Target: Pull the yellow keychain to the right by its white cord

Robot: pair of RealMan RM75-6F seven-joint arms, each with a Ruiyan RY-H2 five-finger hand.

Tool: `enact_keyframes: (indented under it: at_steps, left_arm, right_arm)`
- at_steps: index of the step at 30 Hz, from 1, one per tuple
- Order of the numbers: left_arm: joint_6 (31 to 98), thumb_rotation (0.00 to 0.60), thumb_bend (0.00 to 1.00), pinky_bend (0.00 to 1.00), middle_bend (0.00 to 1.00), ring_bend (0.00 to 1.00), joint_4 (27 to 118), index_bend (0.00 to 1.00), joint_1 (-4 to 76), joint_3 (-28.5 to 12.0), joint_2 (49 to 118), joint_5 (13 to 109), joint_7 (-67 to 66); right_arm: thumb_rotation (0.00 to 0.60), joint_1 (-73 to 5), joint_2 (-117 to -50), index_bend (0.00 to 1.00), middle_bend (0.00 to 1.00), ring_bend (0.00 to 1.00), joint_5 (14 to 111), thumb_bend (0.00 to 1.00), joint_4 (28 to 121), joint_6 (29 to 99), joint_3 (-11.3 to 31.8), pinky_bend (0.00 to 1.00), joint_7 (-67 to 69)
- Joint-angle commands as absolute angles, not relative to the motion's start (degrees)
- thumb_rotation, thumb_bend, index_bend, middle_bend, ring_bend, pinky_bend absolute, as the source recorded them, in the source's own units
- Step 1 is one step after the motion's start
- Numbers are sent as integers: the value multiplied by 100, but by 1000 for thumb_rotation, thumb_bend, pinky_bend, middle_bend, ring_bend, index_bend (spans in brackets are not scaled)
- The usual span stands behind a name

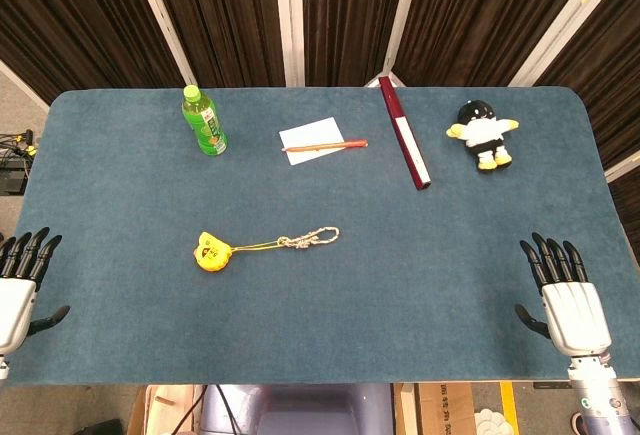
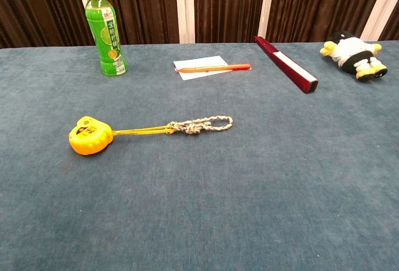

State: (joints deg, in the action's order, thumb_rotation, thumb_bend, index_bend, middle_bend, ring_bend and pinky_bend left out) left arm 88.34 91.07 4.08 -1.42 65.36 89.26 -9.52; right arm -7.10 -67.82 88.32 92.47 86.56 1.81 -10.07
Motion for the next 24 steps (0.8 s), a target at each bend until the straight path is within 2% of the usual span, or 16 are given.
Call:
enact_keyframes:
  at_steps: [1,24]
  left_arm:
    - [8841,600,0,0,0,0,9114,0,406,-147,6534,8923,-941]
    - [8837,600,0,0,0,0,9215,0,387,-195,6486,8814,-715]
  right_arm:
    - [600,-707,-6792,0,0,0,8807,224,9249,8649,201,0,-1011]
    - [600,-840,-6684,0,0,0,8918,221,9710,8540,360,0,-441]
